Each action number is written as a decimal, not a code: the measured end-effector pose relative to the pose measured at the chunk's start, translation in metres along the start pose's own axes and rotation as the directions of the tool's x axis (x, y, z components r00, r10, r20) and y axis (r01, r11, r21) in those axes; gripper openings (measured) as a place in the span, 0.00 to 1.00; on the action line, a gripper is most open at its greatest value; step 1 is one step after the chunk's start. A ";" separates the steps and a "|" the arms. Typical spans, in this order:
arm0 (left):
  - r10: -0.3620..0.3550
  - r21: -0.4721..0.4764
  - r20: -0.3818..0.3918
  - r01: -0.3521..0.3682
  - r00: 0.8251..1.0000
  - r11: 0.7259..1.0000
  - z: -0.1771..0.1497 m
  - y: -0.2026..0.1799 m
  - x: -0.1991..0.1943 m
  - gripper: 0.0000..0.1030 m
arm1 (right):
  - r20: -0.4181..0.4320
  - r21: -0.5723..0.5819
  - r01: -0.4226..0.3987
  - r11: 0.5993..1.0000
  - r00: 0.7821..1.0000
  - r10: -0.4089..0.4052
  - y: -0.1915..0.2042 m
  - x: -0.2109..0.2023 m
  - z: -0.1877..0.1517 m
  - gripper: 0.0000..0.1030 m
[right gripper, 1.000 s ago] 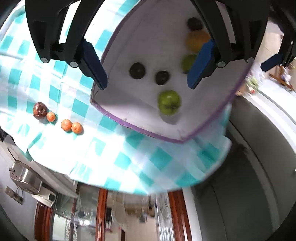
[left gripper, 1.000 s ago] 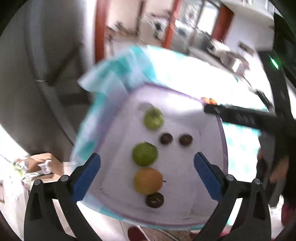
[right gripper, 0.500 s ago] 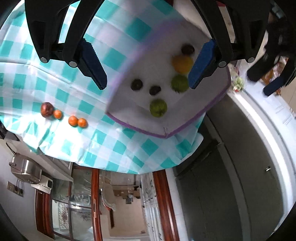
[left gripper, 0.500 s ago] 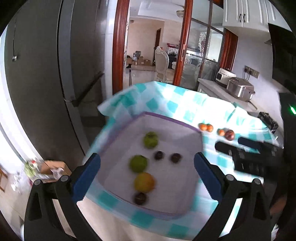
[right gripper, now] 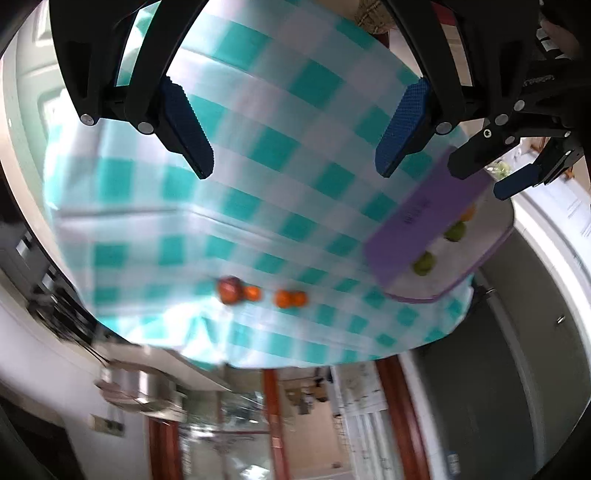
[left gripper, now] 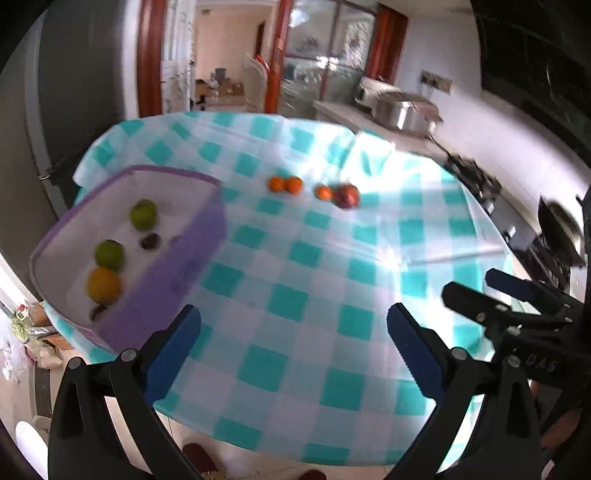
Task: Organize fruits
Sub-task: 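Move both open tools back to the remaining fruits on the tablecloth, then grasp the red-brown fruit with the right tool while the left grasps a tangerine, then lift both fruits and carry them over the purple-rimmed box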
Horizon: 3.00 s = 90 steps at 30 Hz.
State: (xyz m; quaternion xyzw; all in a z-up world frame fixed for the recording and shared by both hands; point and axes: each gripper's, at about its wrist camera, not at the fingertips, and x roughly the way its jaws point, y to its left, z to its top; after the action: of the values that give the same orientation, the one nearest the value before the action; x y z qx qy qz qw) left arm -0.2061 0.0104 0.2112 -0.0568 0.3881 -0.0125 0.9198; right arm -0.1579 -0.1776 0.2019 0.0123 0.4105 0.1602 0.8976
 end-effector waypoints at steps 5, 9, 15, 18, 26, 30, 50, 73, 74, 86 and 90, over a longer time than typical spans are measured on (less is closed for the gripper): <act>-0.003 0.050 -0.064 0.006 0.998 0.999 -0.010 -0.041 0.025 0.98 | -0.014 0.086 0.016 0.996 1.000 -0.015 -0.051 0.001 -0.021 0.84; 0.013 0.092 -0.123 -0.002 0.992 0.996 -0.015 -0.055 0.050 0.98 | -0.043 0.101 0.029 0.994 0.999 -0.024 -0.067 0.018 -0.033 0.84; 0.020 0.049 -0.199 -0.011 0.980 0.999 -0.004 -0.051 0.108 0.98 | -0.089 0.041 0.075 0.996 0.993 -0.071 -0.078 0.058 -0.032 0.84; 0.029 0.028 -0.207 -0.024 0.978 0.999 0.013 -0.045 0.141 0.98 | -0.094 0.022 0.098 0.995 0.991 -0.096 -0.088 0.084 -0.014 0.84; 0.040 0.025 -0.248 -0.035 0.968 0.999 0.068 -0.016 0.227 0.98 | -0.121 -0.044 0.102 0.994 0.987 -0.107 -0.093 0.204 0.093 0.84; 0.033 0.024 -0.286 -0.027 0.958 0.999 0.083 -0.003 0.269 0.98 | -0.155 -0.108 0.116 0.987 0.979 -0.132 -0.088 0.279 0.139 0.84; -0.008 0.016 -0.336 0.014 0.942 1.000 0.141 -0.003 0.421 0.98 | -0.198 -0.174 0.084 0.981 0.973 -0.119 -0.110 0.403 0.189 0.58; -0.096 0.124 -0.278 0.135 0.956 0.983 0.136 -0.029 0.412 0.36 | -0.114 0.162 0.175 0.971 0.981 -0.158 -0.143 0.268 0.126 0.58; -0.100 0.118 -0.288 0.139 0.952 0.983 0.129 -0.026 0.403 0.36 | -0.119 0.165 0.168 0.972 0.982 -0.149 -0.139 0.264 0.121 0.58; -0.061 0.146 -0.214 0.094 0.975 0.985 0.062 -0.018 0.223 0.36 | -0.118 0.113 0.060 0.992 0.992 -0.047 -0.088 0.165 0.051 0.58; -0.038 0.124 -0.127 0.054 0.991 0.991 0.044 -0.010 0.149 0.36 | -0.078 0.074 0.029 0.997 0.997 -0.023 -0.064 0.120 0.033 0.58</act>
State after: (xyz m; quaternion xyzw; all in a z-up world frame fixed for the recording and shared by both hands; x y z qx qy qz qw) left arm -0.0699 -0.0055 0.1368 -0.0062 0.4418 -0.0620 0.8949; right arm -0.0418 -0.1993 0.1259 0.0343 0.4507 0.1333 0.8820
